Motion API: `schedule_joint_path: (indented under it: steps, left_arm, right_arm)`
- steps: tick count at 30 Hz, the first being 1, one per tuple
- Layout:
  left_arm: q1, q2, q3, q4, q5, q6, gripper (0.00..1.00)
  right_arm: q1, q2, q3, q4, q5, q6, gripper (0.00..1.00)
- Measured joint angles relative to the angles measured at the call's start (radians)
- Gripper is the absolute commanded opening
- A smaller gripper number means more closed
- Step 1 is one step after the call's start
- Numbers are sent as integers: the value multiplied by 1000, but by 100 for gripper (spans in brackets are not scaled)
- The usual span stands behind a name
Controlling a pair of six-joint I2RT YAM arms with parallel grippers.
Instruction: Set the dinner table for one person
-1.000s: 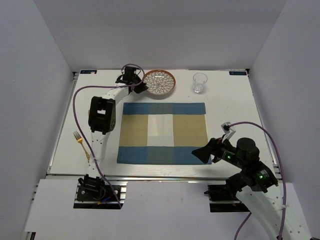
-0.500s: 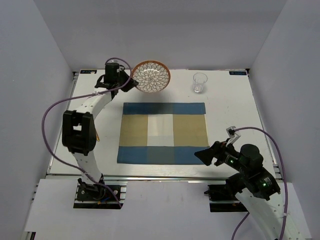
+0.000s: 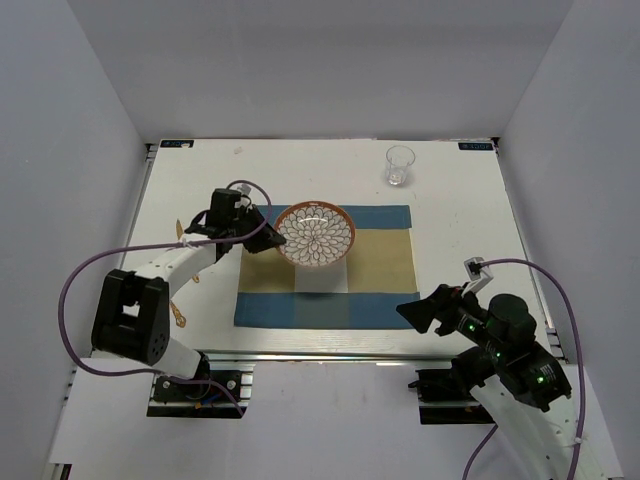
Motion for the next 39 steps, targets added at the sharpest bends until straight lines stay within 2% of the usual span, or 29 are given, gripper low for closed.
schedule_joint_path:
  steps: [4, 11, 22, 34, 37, 39]
  left_arm:
    - [-28, -60, -58, -25, 17, 31, 0]
    - [-85, -107, -90, 66, 38, 44, 0]
    - [-194, 17, -117, 109, -61, 58, 0]
    - [-206, 92, -121, 192, -98, 82, 0]
    - [-206, 114, -126, 200, -100, 82, 8]
    - [-206, 122, -132, 200, -100, 81, 21]
  right_arm:
    - [0, -1, 33, -31, 39, -5, 89]
    - [0, -3, 31, -38, 47, 0, 89]
    - [0, -12, 24, -44, 48, 5, 89]
    - [0, -22, 25, -77, 48, 3, 89]
    - [0, -22, 26, -81, 48, 1, 89]
    - [0, -22, 27, -85, 48, 0, 89]
